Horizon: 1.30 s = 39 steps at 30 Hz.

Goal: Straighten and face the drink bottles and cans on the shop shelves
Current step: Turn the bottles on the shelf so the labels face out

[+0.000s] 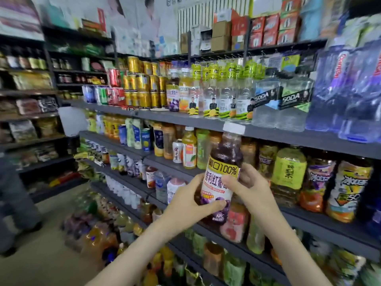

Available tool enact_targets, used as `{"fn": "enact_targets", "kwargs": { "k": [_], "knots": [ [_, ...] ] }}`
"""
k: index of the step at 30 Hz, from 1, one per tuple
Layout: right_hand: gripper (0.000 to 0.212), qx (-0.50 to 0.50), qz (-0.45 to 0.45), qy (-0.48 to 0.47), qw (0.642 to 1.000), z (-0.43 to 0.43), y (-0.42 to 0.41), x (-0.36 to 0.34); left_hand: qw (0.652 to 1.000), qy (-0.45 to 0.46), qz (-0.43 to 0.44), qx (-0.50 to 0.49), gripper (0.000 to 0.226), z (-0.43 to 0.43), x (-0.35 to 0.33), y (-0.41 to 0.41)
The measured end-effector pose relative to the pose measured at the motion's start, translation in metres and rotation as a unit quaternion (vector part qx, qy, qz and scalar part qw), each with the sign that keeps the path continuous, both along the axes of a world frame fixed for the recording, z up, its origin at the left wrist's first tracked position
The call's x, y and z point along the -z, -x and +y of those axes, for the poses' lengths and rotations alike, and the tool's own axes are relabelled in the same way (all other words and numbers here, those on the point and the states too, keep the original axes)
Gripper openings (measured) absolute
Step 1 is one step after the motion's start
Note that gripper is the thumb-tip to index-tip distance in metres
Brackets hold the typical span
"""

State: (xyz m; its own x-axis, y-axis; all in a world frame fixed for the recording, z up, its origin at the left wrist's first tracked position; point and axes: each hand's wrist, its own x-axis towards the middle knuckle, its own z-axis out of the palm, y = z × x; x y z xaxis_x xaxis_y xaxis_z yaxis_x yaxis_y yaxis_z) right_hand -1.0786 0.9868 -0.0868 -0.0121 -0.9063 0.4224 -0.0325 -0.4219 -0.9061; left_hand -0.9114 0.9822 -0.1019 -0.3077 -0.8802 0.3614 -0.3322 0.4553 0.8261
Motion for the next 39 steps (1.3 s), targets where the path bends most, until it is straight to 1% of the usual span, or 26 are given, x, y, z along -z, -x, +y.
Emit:
{"fn": "enact_targets", "kwargs": {
  "k": [2,5,7,9,14,16,22,26,27,28,31,32,35,37,39],
  "knots": [
    [0.044,-0.003,-0.005,0.002,1.000,-0.025,-0.046,-0.003,0.999,0.019,0.032,-0.031,0.050,-0.019,-0.003,-0.040],
    [0.050,-0.002,0.049,0.019,0.999,-0.059,-0.111,-0.010,0.994,0.045,0.069,-0.073,0.055,-0.057,-0.006,-0.093],
    [0.056,0.019,0.071,0.043,0.996,-0.079,-0.146,-0.016,0.990,0.075,0.071,-0.091,0.061,-0.084,-0.009,-0.120],
    [0.054,0.060,0.066,0.071,0.993,-0.102,-0.169,-0.025,0.988,0.108,0.057,-0.097,0.066,-0.111,-0.016,-0.138],
    [0.051,0.105,0.032,0.122,0.986,-0.166,-0.194,-0.043,0.980,0.175,0.060,-0.075,0.068,-0.179,-0.043,-0.155],
    [0.048,0.117,0.041,0.140,0.982,-0.191,-0.197,-0.054,0.977,0.196,0.053,-0.068,0.067,-0.208,-0.055,-0.159],
    [0.048,0.118,0.061,0.164,0.977,-0.284,-0.214,-0.093,0.970,0.217,0.022,-0.105,0.069,-0.299,-0.094,-0.176],
    [0.064,0.141,0.018,0.163,0.976,-0.353,-0.229,-0.112,0.975,0.203,0.014,-0.088,0.065,-0.361,-0.119,-0.186],
    [0.063,0.157,0.017,0.155,0.975,-0.370,-0.234,-0.116,0.977,0.195,0.001,-0.087,0.064,-0.378,-0.125,-0.190],
    [0.058,0.170,0.025,0.147,0.974,-0.387,-0.238,-0.118,0.979,0.184,-0.009,-0.087,0.063,-0.396,-0.130,-0.193],
    [0.037,0.214,0.068,0.128,0.966,-0.432,-0.246,-0.123,0.988,0.134,-0.008,-0.072,0.062,-0.446,-0.136,-0.199],
    [0.035,0.229,0.095,0.120,0.961,-0.442,-0.248,-0.125,0.991,0.120,-0.008,-0.066,0.062,-0.458,-0.135,-0.200],
    [0.039,0.284,0.176,0.083,0.939,-0.463,-0.252,-0.129,0.994,0.098,-0.036,-0.028,0.061,-0.495,-0.131,-0.202],
    [0.038,0.306,0.203,0.064,0.928,-0.472,-0.253,-0.129,0.995,0.091,-0.048,0.009,0.062,-0.513,-0.134,-0.201],
    [0.032,0.327,0.226,0.059,0.916,-0.477,-0.253,-0.126,0.993,0.092,-0.063,0.042,0.062,-0.527,-0.136,-0.199]
  ]
}}
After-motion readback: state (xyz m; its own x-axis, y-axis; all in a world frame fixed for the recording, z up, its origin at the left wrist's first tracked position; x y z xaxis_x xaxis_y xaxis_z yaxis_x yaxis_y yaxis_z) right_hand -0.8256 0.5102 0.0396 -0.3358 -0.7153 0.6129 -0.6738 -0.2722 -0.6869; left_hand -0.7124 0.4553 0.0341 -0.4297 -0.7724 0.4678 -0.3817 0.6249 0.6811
